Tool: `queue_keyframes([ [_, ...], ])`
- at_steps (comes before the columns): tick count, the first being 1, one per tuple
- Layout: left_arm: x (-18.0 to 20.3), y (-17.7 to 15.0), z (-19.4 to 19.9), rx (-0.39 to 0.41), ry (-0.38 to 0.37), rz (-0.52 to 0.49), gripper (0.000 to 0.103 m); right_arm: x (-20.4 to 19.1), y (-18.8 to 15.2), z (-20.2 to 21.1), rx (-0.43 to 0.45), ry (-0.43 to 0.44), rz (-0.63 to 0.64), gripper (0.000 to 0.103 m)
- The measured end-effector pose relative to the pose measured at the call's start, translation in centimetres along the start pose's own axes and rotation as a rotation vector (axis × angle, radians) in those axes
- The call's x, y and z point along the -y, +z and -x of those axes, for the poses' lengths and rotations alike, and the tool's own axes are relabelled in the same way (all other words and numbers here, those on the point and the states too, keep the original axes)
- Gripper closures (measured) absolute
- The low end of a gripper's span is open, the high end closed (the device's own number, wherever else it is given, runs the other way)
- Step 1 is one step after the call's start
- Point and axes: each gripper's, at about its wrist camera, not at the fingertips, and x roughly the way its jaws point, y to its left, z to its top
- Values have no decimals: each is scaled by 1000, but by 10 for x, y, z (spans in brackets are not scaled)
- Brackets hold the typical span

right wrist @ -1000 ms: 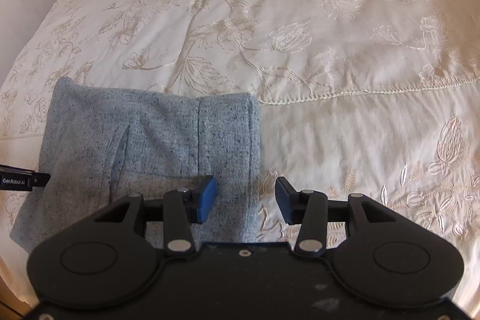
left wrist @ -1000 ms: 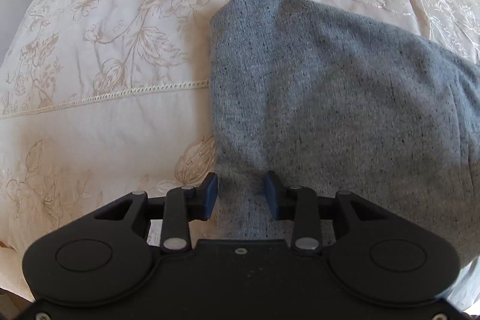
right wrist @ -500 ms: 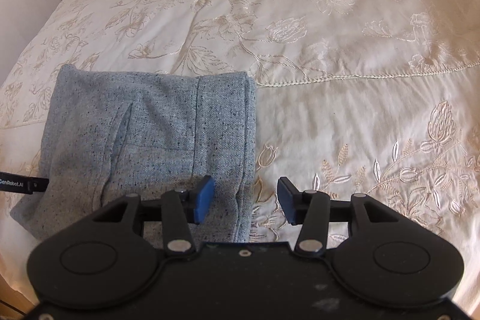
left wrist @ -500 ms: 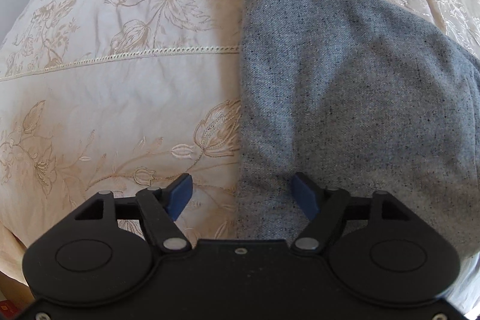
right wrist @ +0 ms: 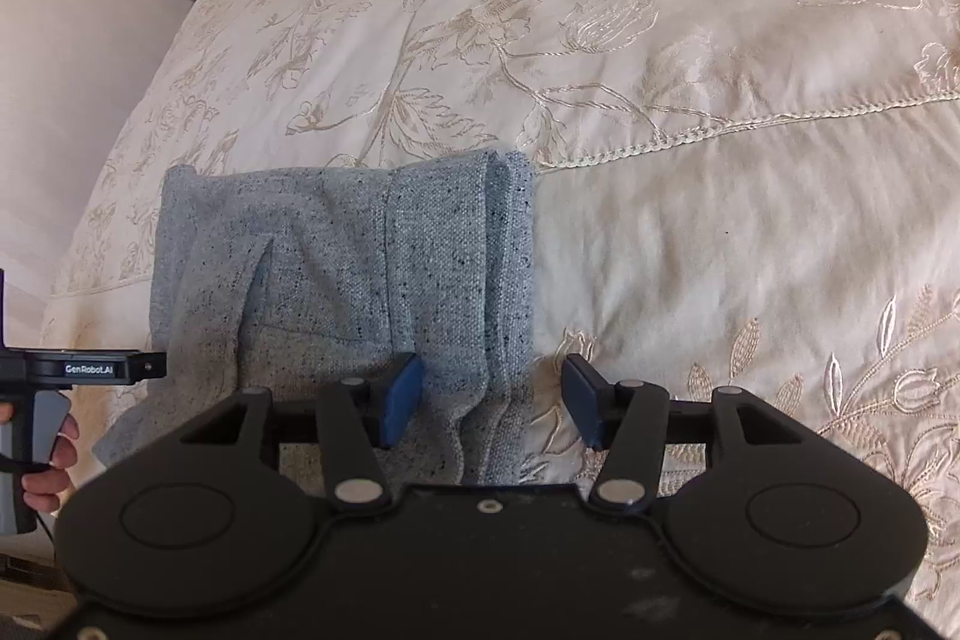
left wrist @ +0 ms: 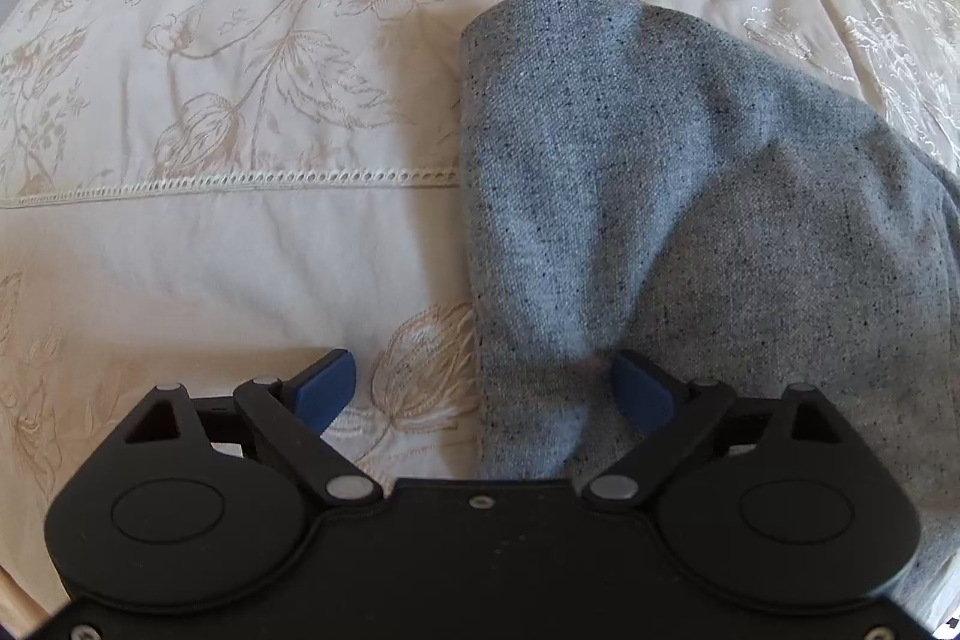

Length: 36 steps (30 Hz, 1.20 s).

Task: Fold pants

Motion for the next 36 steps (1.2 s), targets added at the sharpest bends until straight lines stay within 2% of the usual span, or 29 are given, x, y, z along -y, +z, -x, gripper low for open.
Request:
queue_keyframes([
  [4, -6, 13, -9, 2, -25, 48, 6, 8, 0, -1, 14, 63, -34, 45],
  [6, -9, 17, -13, -4, -23, 73, 7, 9, 5, -8, -17, 114, -105, 45],
  [8, -10, 20, -11, -5, -52, 85, 22, 1, 12, -18, -63, 127, -154, 45],
  [9, -8, 23, -10, -5, -81, 89, 40, -9, 14, -21, -77, 114, -154, 45],
  [10, -6, 24, -4, -11, -127, 104, 72, -16, 17, -22, -79, 94, -146, 48],
  [11, -5, 24, 3, -23, -151, 130, 83, -24, 18, -22, -75, 68, -133, 50],
  [12, -3, 25, 11, -12, -119, 147, 87, -30, 17, -19, -67, 53, -118, 52],
  [13, -1, 26, 17, 4, -103, 143, 90, -33, 16, -15, -55, 42, -107, 59],
  [14, 2, 24, 24, 26, -92, 137, 90, -37, 15, -8, -37, 28, -95, 65],
  [17, 6, 18, 43, 77, -76, 137, 92, -46, 11, 13, 7, 3, -78, 73],
  [22, -4, 9, 79, 129, -108, 169, 93, -71, 9, 44, 65, -11, -31, 76],
  [26, -19, 9, 93, 161, -89, 188, 93, -101, 15, 57, 90, -17, 17, 77],
  [31, -74, 12, 112, 193, -59, 249, 93, -155, 28, 55, 92, 17, 83, 77],
  [36, -145, 28, 119, 219, 17, 287, 93, -234, 54, 21, 71, 67, 142, 77],
])
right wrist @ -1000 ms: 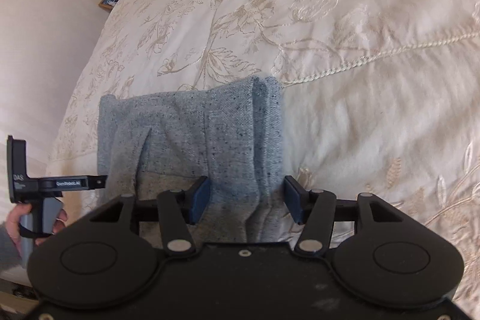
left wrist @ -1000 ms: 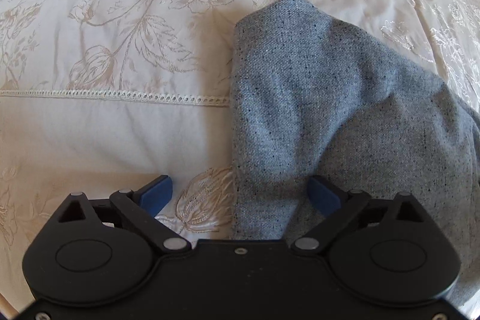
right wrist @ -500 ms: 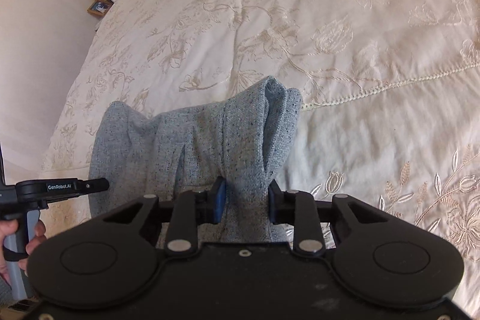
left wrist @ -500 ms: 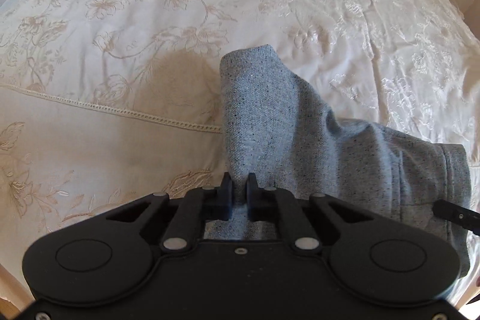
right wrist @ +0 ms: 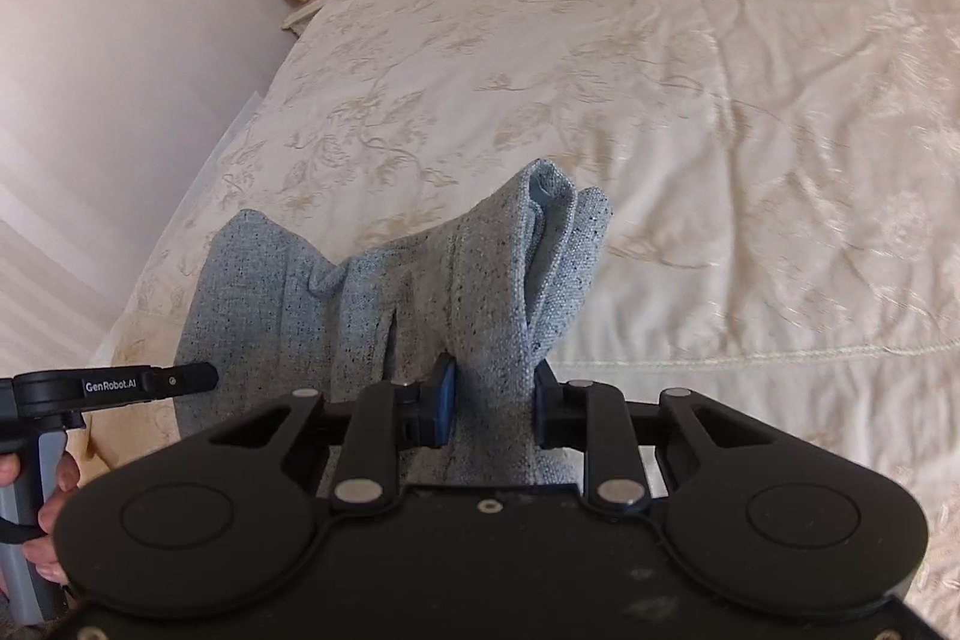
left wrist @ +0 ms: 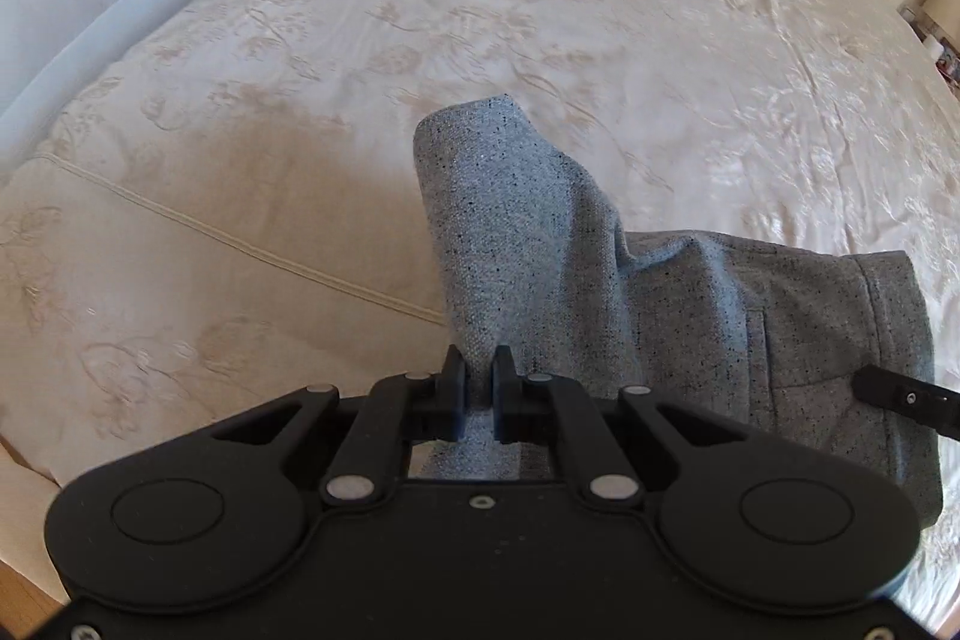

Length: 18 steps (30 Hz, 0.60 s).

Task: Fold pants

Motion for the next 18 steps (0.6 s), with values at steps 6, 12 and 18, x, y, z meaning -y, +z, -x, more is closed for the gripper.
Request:
queue_keyframes([
  [6, -74, 44, -16, 27, 83, 35, 93, -94, 43, -78, -25, 60, 85, 77],
  [12, -138, 74, -57, -49, 260, 136, 77, -171, 74, -146, -40, 25, 152, 74],
  [18, -182, 55, -62, -119, 277, 275, 80, -209, 70, -172, -9, -295, 226, 67],
])
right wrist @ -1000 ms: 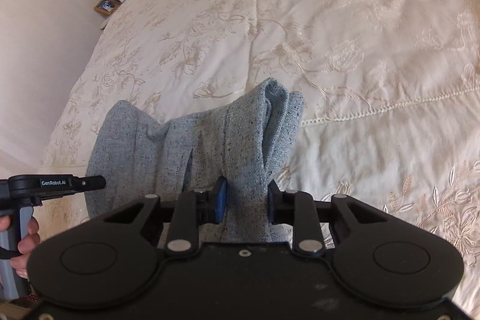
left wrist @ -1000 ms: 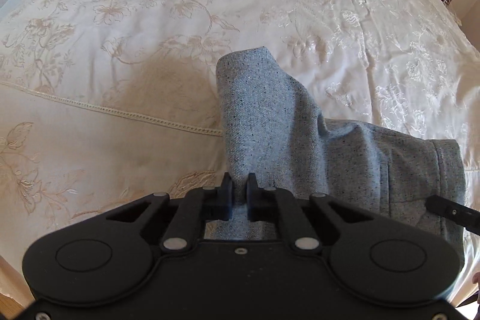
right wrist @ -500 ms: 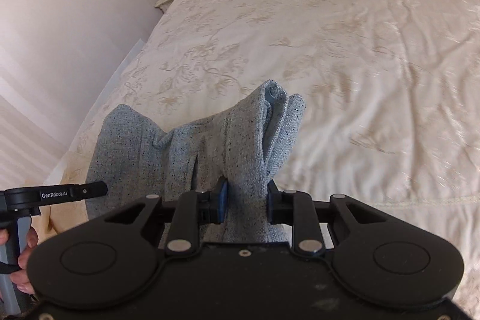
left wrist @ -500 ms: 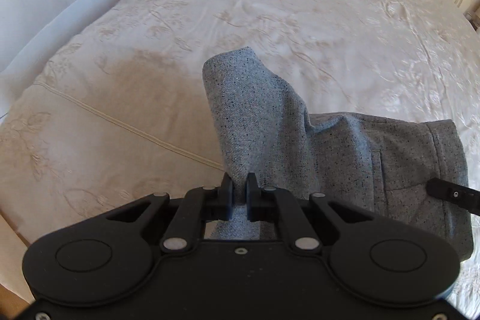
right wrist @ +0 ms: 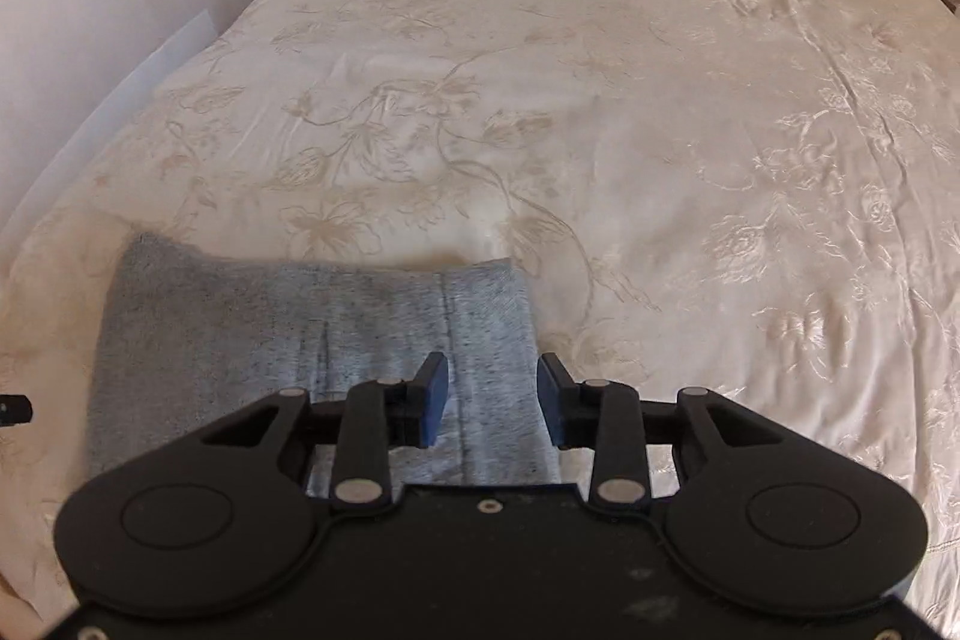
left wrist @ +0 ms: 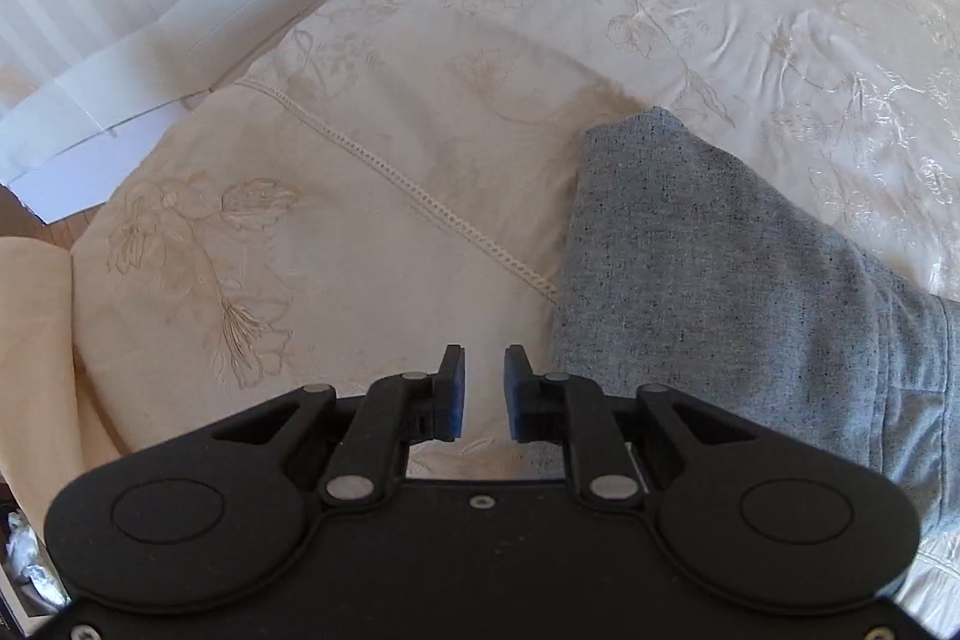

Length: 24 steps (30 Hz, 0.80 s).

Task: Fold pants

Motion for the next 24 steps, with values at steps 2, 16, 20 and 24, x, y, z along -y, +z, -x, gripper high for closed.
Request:
queue_keyframes([
  [2, -3, -7, 6, 1, -2, -16, 80, -8, -5, 10, 1, 17, 18, 68],
  [16, 35, -66, 89, 70, -38, -94, 78, -34, -55, 111, 53, 95, 72, 68],
  [20, 47, -86, 108, 70, -50, -105, 77, -25, -68, 135, 59, 106, 51, 68],
  [24, 57, -106, 125, 72, -41, -98, 73, -15, -81, 156, 72, 110, 76, 68],
])
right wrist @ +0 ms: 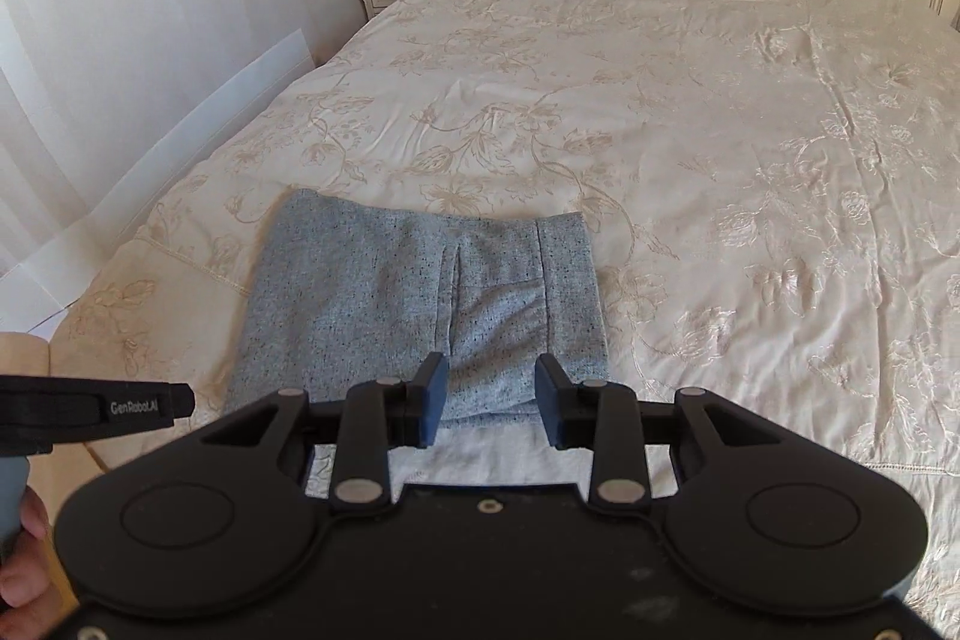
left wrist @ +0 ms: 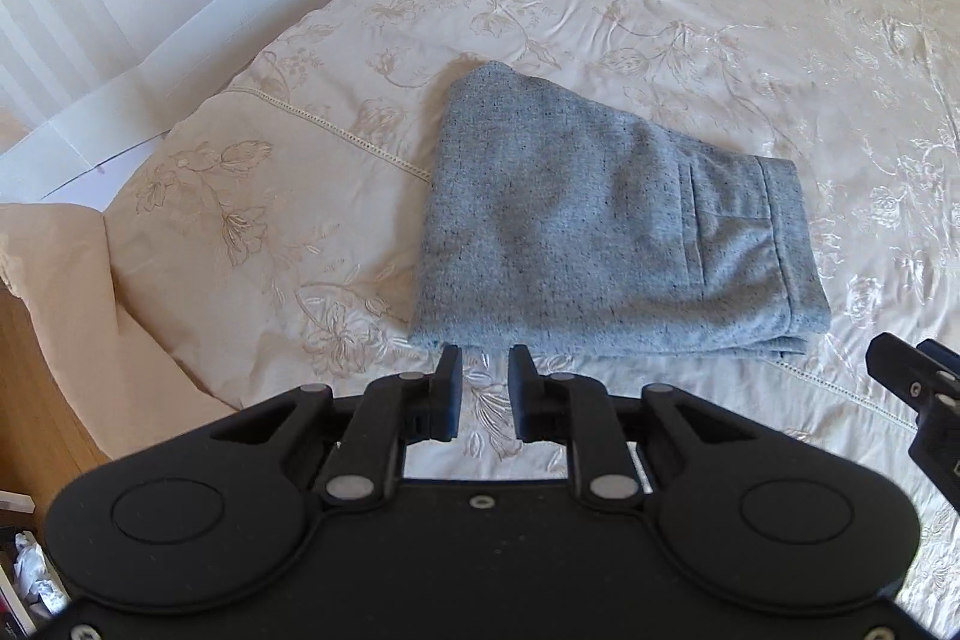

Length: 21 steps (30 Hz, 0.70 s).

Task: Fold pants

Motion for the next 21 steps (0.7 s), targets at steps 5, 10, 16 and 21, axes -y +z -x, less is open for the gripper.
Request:
queue_keyframes([
  [5, 13, -17, 15, 5, 5, -6, 66, 14, -10, 20, -2, 17, -5, 68],
  [10, 21, -27, 21, 0, 9, -7, 66, 22, -15, 33, 10, 37, -4, 68],
  [16, 25, -29, 24, 5, 16, -2, 66, 29, -17, 37, 8, 49, -4, 68],
  [21, 25, -30, 25, 8, 17, -4, 66, 30, -18, 39, 7, 54, -7, 68],
])
